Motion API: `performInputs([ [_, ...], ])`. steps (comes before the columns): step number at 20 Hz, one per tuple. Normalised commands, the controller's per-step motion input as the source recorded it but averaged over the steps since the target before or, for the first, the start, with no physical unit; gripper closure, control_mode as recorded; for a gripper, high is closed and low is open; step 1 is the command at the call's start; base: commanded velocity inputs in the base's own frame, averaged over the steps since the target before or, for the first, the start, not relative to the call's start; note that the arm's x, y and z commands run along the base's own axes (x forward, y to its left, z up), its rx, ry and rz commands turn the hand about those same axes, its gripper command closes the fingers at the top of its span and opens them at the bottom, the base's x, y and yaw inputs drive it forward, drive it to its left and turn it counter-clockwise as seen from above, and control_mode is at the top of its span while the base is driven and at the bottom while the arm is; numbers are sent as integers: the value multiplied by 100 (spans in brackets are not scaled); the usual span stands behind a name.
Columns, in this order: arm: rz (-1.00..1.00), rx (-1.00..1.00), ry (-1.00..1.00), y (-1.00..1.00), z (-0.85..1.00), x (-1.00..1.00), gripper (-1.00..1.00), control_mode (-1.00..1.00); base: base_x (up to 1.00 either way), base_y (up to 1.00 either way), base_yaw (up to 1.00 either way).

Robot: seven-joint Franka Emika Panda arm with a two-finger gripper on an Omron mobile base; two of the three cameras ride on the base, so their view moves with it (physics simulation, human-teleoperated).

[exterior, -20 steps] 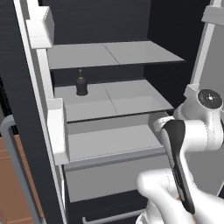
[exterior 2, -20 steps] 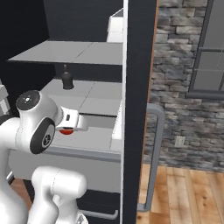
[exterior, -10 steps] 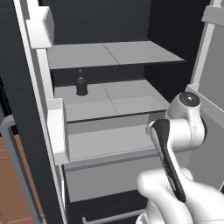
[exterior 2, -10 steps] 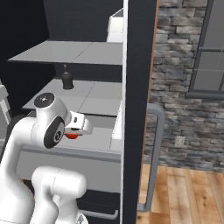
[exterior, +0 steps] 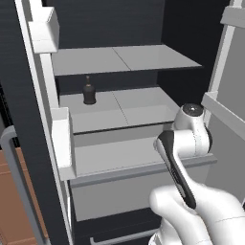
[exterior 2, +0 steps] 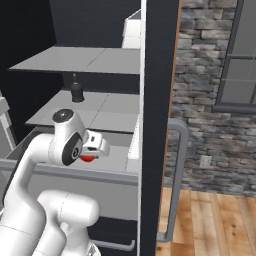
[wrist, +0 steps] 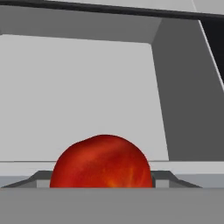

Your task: Place the squash and tomato inside the fridge drawer. Close the drawer after placing the vegetables.

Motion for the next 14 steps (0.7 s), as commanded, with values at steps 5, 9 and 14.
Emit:
performInputs([
  [5,1,0,4,0,-44,19,100,-100,0,0,0],
  [9,2,0,7,-5,-42,4,100,-100,0,0,0],
  [14,1,0,5,0,-41,0,100,-100,0,0,0],
])
